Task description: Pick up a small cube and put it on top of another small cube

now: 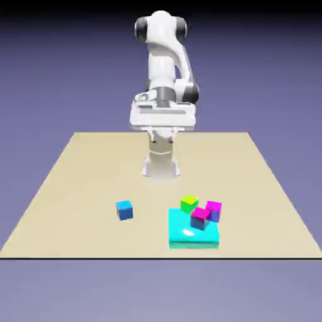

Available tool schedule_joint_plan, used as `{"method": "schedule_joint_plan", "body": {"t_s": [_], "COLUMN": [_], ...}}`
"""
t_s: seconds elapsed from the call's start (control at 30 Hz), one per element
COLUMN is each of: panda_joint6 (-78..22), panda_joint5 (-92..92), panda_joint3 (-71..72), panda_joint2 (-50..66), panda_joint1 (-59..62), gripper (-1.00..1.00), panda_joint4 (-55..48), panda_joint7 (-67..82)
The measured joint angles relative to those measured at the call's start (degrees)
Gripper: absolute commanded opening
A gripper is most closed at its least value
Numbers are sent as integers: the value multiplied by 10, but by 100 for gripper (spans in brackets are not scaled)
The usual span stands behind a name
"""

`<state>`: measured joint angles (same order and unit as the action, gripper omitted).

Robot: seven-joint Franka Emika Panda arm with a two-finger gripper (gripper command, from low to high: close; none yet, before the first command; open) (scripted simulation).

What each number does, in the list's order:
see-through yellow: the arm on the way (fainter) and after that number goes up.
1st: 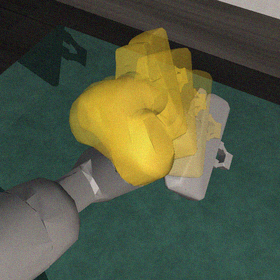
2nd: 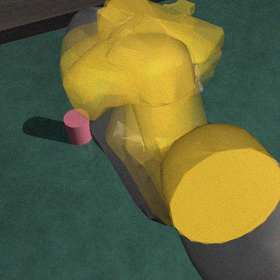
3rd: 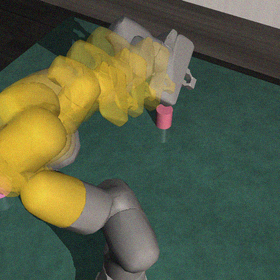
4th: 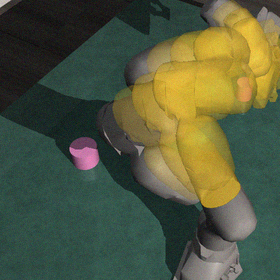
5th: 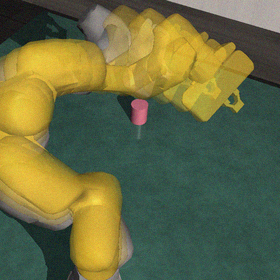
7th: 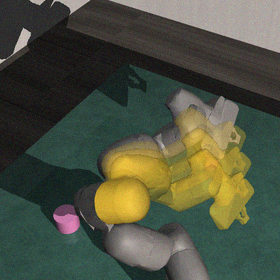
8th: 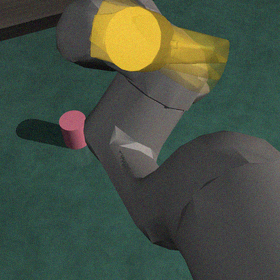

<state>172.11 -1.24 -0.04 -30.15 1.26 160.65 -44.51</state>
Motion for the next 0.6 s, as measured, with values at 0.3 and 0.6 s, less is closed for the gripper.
{"method": "schedule_joint_plan", "body": {"t_s": [0.3, 0.6], "panda_joint6": [-142, -231], "panda_joint5": [-93, -175], "panda_joint3": [-3, 3], "panda_joint2": [187, 350], "panda_joint1": [145, 260], "gripper": [0, 0], "panda_joint4": [-26, -48], "panda_joint7": [-153, -261]}}
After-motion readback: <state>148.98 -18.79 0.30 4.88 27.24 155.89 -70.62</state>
